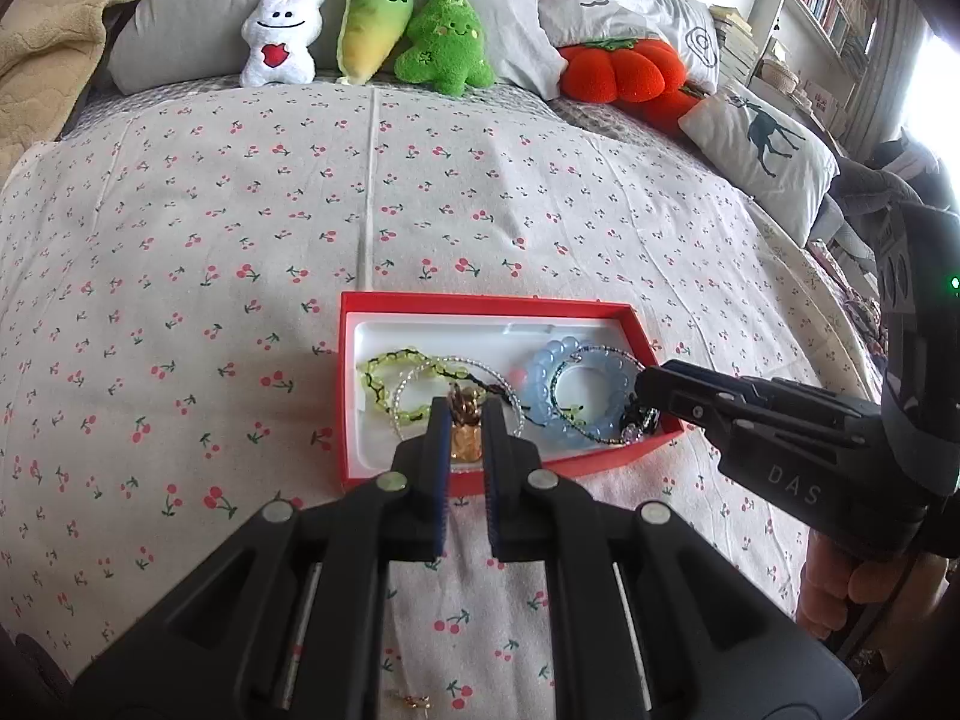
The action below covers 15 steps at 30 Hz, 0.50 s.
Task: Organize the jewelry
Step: 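Carry the charm and ring into the red box and open both tools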
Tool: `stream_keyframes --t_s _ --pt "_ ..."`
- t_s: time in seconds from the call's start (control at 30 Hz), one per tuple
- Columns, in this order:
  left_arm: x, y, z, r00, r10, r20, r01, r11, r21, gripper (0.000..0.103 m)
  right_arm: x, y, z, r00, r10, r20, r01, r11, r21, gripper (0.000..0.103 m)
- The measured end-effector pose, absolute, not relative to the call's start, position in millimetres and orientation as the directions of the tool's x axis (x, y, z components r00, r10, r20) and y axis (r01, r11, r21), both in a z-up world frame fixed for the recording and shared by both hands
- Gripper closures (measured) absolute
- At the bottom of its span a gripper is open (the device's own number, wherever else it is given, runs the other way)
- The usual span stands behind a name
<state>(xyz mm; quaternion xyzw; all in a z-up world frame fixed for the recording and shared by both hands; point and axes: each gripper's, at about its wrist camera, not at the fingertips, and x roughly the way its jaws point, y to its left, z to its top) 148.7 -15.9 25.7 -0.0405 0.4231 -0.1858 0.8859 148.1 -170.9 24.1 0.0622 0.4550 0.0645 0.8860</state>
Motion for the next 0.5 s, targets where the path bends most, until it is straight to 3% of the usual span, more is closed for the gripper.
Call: stream_keyframes --t_s 0.3,0.5 --pt "163.2 -20.0 16.5 0.578 -0.356 -0.734 0.291 0.931 -0.221 0.090 156.4 -173.9 13.3 0.564 0.157 -0.811 -0.051 0.987 0.155 0.086" --pt "158.4 -15.9 21.7 0.591 -0.338 -0.733 0.284 0.937 -0.204 0.070 157.0 -174.0 13.3 0.570 0.154 -0.807 -0.045 0.987 0.157 0.085"
